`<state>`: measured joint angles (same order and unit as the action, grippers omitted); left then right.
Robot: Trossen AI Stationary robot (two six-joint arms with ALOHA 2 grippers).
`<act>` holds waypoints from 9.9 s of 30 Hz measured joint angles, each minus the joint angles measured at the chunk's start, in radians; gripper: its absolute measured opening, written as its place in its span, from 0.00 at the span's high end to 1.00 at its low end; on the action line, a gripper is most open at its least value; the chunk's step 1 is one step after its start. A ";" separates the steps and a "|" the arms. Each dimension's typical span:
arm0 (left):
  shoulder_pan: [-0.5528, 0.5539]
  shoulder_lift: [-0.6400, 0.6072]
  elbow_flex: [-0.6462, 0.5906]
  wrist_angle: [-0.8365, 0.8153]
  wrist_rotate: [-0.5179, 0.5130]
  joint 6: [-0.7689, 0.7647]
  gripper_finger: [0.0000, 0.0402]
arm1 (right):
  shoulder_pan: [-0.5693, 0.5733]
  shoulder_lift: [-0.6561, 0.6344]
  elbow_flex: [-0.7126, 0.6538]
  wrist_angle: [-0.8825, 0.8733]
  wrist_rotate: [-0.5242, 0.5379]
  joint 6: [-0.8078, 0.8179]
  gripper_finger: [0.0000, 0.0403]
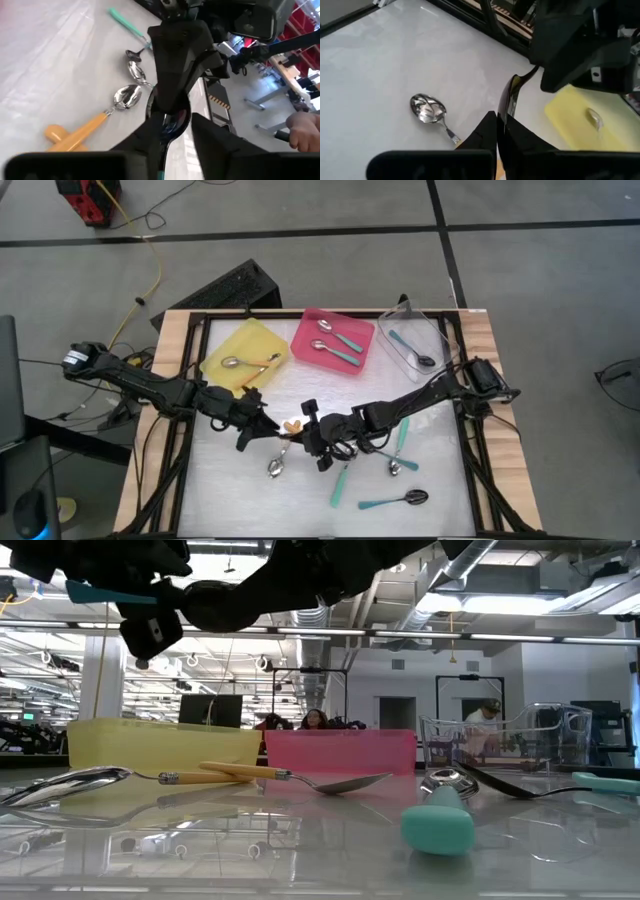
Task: Sort silverware by color (type)
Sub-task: Put the blue spoon into the transparent bin, then put the yellow spoon into the yellow bin
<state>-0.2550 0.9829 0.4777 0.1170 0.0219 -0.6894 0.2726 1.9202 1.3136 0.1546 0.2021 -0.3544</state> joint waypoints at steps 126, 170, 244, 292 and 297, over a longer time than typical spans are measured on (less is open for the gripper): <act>0.098 -0.403 -0.001 -0.197 -0.188 0.200 0.55 | -0.647 -0.754 -0.476 -1.235 0.288 0.802 0.94; 0.098 -0.403 -0.001 -0.196 -0.207 0.199 0.55 | -0.661 -0.754 -0.476 -1.229 0.176 0.712 0.83; 0.097 -0.400 -0.008 -0.235 -0.251 0.198 0.55 | 0.003 0.163 0.122 -0.473 0.118 0.749 0.38; 0.097 -0.401 -0.008 -0.232 -0.245 0.188 0.55 | -0.012 0.237 0.126 -0.563 0.099 0.799 0.79; 0.098 -0.401 -0.008 -0.232 -0.245 0.188 0.55 | -0.012 0.238 0.125 -0.562 0.114 0.800 0.84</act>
<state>-0.1574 0.5823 0.4694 -0.1146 -0.2234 -0.5018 0.2609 2.1585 1.4386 -0.4077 0.3164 0.4454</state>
